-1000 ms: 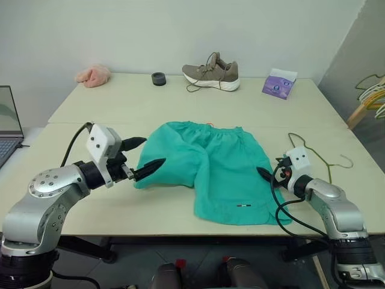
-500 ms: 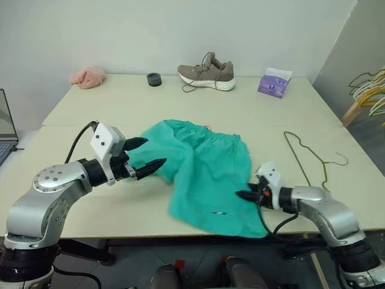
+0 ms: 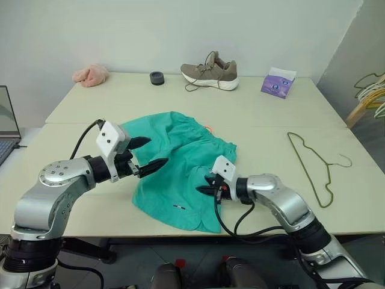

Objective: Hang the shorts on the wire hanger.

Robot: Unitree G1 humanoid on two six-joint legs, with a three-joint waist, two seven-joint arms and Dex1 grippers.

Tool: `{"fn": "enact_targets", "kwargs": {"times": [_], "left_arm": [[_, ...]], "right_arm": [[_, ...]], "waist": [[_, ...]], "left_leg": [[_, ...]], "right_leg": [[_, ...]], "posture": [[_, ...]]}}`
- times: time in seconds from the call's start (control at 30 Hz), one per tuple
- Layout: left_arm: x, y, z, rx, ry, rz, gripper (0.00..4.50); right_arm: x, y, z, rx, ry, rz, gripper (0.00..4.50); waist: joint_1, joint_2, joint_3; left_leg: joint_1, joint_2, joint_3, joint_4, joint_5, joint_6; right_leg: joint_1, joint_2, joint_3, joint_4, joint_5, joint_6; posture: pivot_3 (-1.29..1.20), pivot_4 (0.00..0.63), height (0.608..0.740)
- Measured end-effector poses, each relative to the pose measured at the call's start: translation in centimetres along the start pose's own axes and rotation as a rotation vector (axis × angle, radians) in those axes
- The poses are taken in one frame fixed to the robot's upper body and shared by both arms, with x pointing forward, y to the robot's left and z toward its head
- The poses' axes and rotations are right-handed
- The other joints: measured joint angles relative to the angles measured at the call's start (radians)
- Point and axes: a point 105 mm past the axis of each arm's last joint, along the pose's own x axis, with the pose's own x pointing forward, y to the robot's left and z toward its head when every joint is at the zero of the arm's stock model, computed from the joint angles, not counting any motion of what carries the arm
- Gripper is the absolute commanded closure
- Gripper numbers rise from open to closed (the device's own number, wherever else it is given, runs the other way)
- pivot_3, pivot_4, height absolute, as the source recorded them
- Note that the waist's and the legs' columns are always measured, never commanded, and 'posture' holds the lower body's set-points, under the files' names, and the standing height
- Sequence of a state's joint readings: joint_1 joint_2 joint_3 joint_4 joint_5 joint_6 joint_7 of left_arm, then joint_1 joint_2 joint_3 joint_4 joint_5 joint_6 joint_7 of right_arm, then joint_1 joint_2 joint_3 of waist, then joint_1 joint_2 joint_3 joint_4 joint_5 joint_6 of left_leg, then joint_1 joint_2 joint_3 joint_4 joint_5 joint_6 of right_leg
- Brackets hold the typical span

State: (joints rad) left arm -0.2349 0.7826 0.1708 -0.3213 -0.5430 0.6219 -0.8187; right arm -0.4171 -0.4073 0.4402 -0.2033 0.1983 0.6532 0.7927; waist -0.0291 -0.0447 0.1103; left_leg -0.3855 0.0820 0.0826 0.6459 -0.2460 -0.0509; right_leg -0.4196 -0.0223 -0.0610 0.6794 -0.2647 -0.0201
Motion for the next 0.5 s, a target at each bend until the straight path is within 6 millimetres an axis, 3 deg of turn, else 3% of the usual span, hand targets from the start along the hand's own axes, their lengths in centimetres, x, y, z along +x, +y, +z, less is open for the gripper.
{"fn": "enact_targets", "kwargs": {"times": [0.23, 0.4, 0.5], "left_arm": [[0.7, -2.8, -1.5, -0.036, 0.048, -0.113, 0.0], [0.8, -4.4, -2.3, -0.077, 0.07, -0.185, 0.0], [0.8, -4.8, -2.3, -0.079, 0.069, -0.196, 0.0]], "right_arm": [[-2.7, 2.3, -0.4, -0.108, 0.045, 0.119, 0.01], [-5.1, 2.7, 0.9, -0.199, -0.02, 0.158, 0.01], [-5.9, 1.0, 0.8, -0.334, -0.016, 0.07, 0.01]], "waist": [[-0.008, 0.0, 0.0], [-0.006, 0.0, 0.0], [-0.004, 0.0, 0.0]], "left_leg": [[0.002, 0.002, 0.0, 0.0, 0.0, 0.0], [0.003, 0.002, -0.001, 0.0, 0.0, 0.0], [0.003, 0.001, 0.0, 0.0, 0.0, 0.0]], "right_leg": [[0.0, 0.002, -0.001, 0.002, 0.0, 0.0], [0.0, 0.002, -0.001, 0.002, 0.0, 0.0], [0.001, 0.002, 0.0, 0.002, 0.0, 0.0]], "posture": [[-0.06, 0.075, 0.74], [-0.06, 0.078, 0.74], [-0.06, 0.079, 0.74]]}}
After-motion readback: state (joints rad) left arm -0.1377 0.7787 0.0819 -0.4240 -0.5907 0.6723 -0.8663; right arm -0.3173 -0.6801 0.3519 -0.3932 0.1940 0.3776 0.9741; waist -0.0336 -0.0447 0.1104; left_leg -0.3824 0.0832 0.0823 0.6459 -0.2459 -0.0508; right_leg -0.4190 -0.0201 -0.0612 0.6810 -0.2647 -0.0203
